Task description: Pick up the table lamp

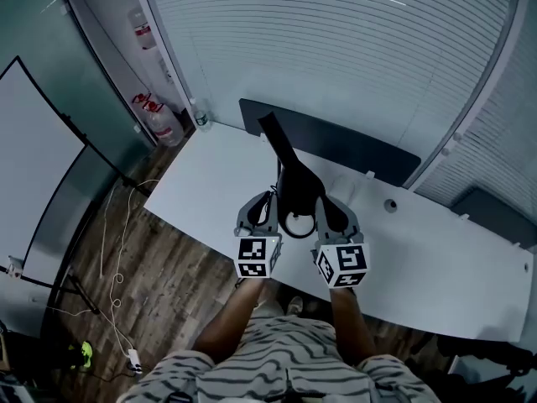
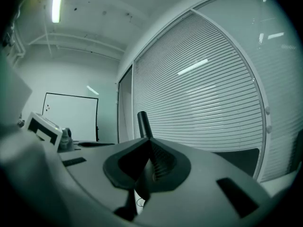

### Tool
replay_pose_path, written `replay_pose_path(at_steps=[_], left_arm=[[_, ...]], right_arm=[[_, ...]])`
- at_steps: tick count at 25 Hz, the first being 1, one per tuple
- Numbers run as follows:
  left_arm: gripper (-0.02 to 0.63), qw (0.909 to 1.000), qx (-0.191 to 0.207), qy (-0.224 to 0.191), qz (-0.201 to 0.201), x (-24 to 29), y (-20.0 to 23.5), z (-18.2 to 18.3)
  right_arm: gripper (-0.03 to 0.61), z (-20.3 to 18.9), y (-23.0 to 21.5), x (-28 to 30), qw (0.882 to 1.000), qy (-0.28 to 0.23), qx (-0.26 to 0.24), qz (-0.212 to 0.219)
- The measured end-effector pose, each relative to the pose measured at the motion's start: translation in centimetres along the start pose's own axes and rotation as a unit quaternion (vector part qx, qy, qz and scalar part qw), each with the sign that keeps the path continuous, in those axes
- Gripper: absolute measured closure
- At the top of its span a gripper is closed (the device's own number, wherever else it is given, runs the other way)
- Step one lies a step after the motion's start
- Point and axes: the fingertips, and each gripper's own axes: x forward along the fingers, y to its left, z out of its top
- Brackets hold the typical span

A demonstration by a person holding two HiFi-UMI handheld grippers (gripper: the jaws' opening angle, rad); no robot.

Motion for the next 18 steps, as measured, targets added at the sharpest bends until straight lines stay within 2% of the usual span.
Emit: replay_pose_path(at_steps=[4,12,18], left_arm=[[0.603,0.9998,0.009,0.013,-0.015,2.4,1.3,-1.7],[0.537,0.9934,0.013,0.028,-0.11,7.0,2.8,-5.9],[0.527,0.9862,0.027,0.043,-0.158,9.9,3.7,-8.0]], right_arm=[[0.568,-0.5,-0.5,1.0,1.0,0.004,0.001,-0.001],[0.568,0.2,-2.3,2.0,1.0,0.008,-0.003,-0.028],[0.568,0.5,-3.3,3.5,0.999,0.013,-0.002,-0.044]])
